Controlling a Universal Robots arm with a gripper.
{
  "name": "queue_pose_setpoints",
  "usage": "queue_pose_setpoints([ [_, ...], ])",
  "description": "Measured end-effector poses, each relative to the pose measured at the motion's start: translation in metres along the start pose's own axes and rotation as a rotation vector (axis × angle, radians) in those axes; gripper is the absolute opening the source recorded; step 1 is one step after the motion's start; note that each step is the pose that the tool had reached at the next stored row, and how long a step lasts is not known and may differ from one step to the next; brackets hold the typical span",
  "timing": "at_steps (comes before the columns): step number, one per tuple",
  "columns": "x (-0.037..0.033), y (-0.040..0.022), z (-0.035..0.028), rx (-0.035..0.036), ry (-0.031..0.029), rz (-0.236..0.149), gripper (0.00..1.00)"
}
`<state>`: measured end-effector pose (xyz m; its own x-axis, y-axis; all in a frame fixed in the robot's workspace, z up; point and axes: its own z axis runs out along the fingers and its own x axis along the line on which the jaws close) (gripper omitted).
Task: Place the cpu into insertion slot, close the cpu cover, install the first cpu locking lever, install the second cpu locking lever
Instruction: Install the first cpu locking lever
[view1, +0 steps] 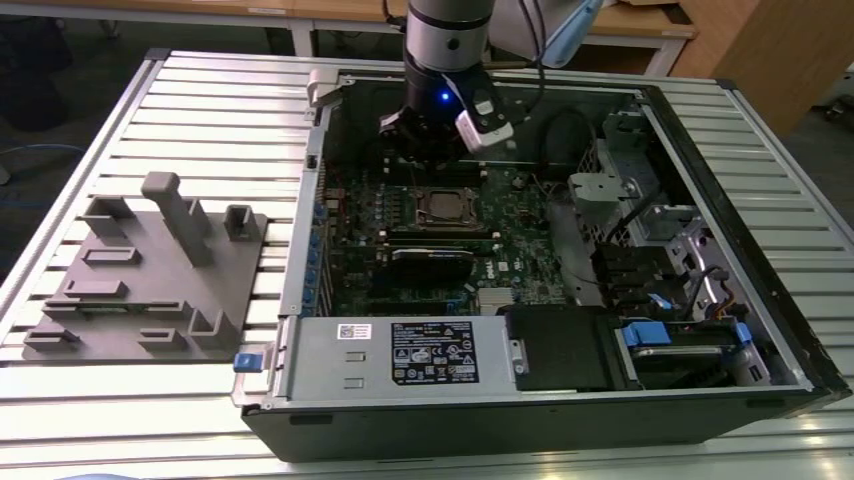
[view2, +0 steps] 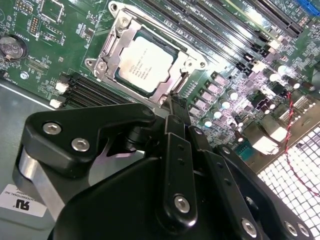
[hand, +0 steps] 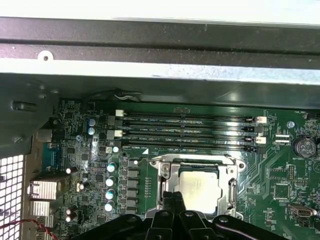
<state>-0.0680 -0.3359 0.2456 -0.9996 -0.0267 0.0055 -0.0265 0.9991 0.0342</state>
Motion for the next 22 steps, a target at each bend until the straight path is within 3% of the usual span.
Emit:
queue_pose_setpoints([
  [22, 0.0087, 0.0002, 0.0000, -0.0027, -0.0033, 0.000, 0.10],
])
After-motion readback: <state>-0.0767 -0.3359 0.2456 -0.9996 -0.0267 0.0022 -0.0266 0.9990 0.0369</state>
